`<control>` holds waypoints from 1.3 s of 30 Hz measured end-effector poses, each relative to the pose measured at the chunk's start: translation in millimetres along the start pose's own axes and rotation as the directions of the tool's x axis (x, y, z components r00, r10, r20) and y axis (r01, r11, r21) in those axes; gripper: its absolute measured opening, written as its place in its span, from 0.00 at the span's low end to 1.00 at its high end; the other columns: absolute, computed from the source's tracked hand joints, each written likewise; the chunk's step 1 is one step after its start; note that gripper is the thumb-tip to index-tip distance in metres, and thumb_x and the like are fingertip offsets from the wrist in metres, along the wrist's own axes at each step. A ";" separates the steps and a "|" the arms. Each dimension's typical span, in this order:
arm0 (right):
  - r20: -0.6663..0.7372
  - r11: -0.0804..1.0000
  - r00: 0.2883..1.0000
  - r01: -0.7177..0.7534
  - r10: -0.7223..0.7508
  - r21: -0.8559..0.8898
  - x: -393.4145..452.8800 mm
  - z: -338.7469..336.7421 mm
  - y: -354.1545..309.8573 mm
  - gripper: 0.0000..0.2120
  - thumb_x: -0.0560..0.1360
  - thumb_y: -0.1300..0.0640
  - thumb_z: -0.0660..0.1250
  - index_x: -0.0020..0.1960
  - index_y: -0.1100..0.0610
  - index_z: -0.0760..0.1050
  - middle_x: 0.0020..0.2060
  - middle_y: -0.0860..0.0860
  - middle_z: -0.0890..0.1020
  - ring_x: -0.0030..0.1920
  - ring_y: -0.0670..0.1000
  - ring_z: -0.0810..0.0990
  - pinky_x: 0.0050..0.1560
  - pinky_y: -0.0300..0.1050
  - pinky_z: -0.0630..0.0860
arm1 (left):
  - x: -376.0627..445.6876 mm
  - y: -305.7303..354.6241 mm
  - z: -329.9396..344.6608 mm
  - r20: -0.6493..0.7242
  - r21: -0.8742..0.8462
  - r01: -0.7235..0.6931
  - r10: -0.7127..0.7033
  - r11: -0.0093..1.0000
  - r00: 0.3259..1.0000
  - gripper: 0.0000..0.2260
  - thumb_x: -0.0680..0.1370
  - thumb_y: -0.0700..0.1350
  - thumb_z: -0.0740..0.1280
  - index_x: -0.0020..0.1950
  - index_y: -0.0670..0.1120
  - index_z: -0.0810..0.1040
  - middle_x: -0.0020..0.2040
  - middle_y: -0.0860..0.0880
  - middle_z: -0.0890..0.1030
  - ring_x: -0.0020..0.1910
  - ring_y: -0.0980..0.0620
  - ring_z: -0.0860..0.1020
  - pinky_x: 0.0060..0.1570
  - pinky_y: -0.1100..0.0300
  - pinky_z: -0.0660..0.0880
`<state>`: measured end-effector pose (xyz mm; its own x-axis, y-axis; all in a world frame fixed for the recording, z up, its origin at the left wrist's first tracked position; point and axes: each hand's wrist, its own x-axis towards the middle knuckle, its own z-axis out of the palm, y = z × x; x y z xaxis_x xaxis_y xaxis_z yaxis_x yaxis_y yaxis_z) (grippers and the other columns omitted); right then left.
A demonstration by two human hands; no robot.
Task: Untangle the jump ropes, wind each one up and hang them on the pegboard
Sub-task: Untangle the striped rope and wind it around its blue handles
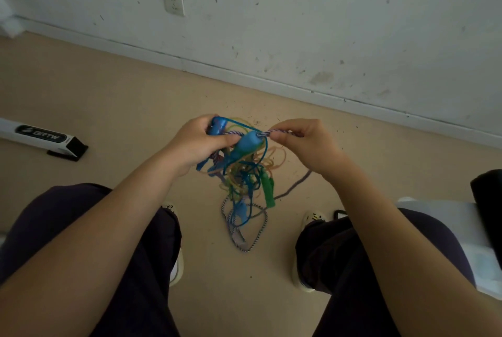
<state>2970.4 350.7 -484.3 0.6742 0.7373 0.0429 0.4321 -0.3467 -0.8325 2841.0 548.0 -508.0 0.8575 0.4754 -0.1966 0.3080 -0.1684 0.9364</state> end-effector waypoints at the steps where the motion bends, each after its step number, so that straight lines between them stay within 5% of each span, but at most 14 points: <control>1: 0.002 1.000 1.000 0.008 -0.008 0.021 -0.6 0.4 1.0 0.04 0.77 0.56 0.70 0.47 0.52 0.84 0.28 0.41 0.76 0.31 0.41 0.69 0.36 0.38 0.67 | -0.4 -0.3 1.0 0.010 -0.034 0.009 -0.008 0.999 1.000 0.09 0.75 0.42 0.75 0.53 0.44 0.79 0.46 0.47 0.85 0.46 0.49 0.83 0.48 0.51 0.80; 6: 0.105 0.998 0.993 -0.048 0.052 -0.042 -2.0 11.3 1.3 0.03 0.77 0.59 0.70 0.46 0.55 0.83 0.32 0.46 0.80 0.32 0.43 0.77 0.39 0.45 0.78 | -7.2 6.2 13.0 0.064 -0.108 0.066 -0.059 0.992 0.996 0.07 0.75 0.38 0.73 0.52 0.41 0.81 0.42 0.47 0.83 0.37 0.57 0.82 0.34 0.65 0.77; 10: 0.103 0.994 0.995 0.000 0.011 -0.108 -5.7 17.3 -5.5 0.05 0.75 0.56 0.72 0.46 0.58 0.83 0.35 0.51 0.81 0.34 0.43 0.74 0.38 0.40 0.71 | -8.3 8.5 15.7 0.068 -0.045 0.080 -0.077 0.996 0.995 0.11 0.71 0.48 0.78 0.48 0.44 0.82 0.41 0.49 0.85 0.40 0.54 0.83 0.41 0.62 0.80; 13: 0.141 1.000 0.990 -0.009 0.010 -0.011 -6.2 18.2 -7.5 0.03 0.74 0.56 0.73 0.45 0.57 0.84 0.36 0.52 0.82 0.35 0.43 0.75 0.38 0.39 0.71 | -8.1 7.8 16.6 0.030 -0.047 0.120 -0.118 0.992 0.993 0.20 0.69 0.56 0.78 0.47 0.41 0.81 0.39 0.47 0.84 0.39 0.49 0.81 0.44 0.54 0.78; 18: 0.087 0.980 0.996 0.002 -0.020 0.199 -5.1 14.0 -9.0 0.02 0.75 0.60 0.72 0.44 0.57 0.84 0.32 0.47 0.78 0.34 0.43 0.73 0.38 0.39 0.69 | -6.5 8.4 12.9 -0.109 -0.009 0.109 -0.109 0.994 0.988 0.15 0.72 0.55 0.76 0.43 0.44 0.78 0.37 0.48 0.81 0.36 0.50 0.78 0.39 0.56 0.74; 25: -0.091 0.892 0.993 -0.029 0.078 0.451 -3.5 -2.5 -9.9 0.04 0.77 0.62 0.67 0.45 0.57 0.80 0.38 0.54 0.81 0.38 0.50 0.78 0.40 0.42 0.75 | -7.5 4.2 9.5 -0.033 -0.013 0.119 -0.119 0.993 0.992 0.12 0.72 0.51 0.77 0.46 0.44 0.80 0.33 0.51 0.82 0.39 0.49 0.80 0.51 0.47 0.79; 27: -0.119 0.847 0.985 -0.045 0.127 0.530 -1.4 -7.6 -8.4 0.05 0.77 0.61 0.65 0.44 0.57 0.78 0.41 0.55 0.82 0.41 0.51 0.81 0.42 0.43 0.76 | -5.7 3.8 3.3 -0.050 -0.009 0.135 -0.136 0.991 0.990 0.20 0.71 0.54 0.77 0.57 0.44 0.81 0.40 0.51 0.84 0.44 0.50 0.81 0.59 0.43 0.78; 30: -0.151 0.842 0.974 -0.064 0.170 0.536 0.6 -14.3 -5.8 0.07 0.79 0.62 0.63 0.44 0.57 0.78 0.39 0.54 0.83 0.40 0.53 0.82 0.41 0.44 0.77 | -5.1 3.9 -3.7 -0.003 0.129 0.180 -0.181 0.975 0.983 0.39 0.66 0.67 0.75 0.66 0.40 0.77 0.66 0.45 0.79 0.62 0.45 0.78 0.66 0.46 0.74; 34: -0.068 0.920 0.986 -0.116 0.152 0.375 -1.8 -12.3 -2.5 0.04 0.78 0.61 0.67 0.47 0.59 0.80 0.38 0.54 0.83 0.38 0.51 0.81 0.41 0.44 0.78 | -7.4 -0.5 -6.8 0.069 0.423 0.114 -0.157 0.899 0.985 0.28 0.64 0.71 0.73 0.48 0.48 0.83 0.58 0.47 0.83 0.58 0.46 0.81 0.57 0.48 0.78; 37: 0.004 0.966 0.992 -0.127 0.129 0.224 -3.7 -3.8 -2.5 0.02 0.77 0.60 0.70 0.47 0.58 0.82 0.36 0.52 0.82 0.35 0.48 0.80 0.41 0.44 0.78 | -9.4 3.0 -0.9 0.066 0.609 0.058 -0.123 0.791 0.990 0.41 0.63 0.72 0.72 0.68 0.50 0.75 0.67 0.50 0.76 0.64 0.50 0.75 0.62 0.49 0.74; 39: 0.061 0.969 0.992 -0.118 0.108 0.218 -5.1 1.3 -5.1 0.03 0.76 0.59 0.71 0.48 0.57 0.83 0.33 0.52 0.80 0.32 0.48 0.77 0.37 0.42 0.77 | -12.6 10.7 3.2 0.156 0.472 -0.014 -0.068 0.881 0.985 0.45 0.60 0.74 0.72 0.73 0.55 0.70 0.71 0.55 0.72 0.69 0.54 0.71 0.68 0.49 0.70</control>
<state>2964.0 349.5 -481.0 0.6787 0.7300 -0.0809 0.2081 -0.2968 -0.9320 2834.8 537.4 -496.4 0.8883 0.3450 -0.3032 0.4543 -0.5627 0.6906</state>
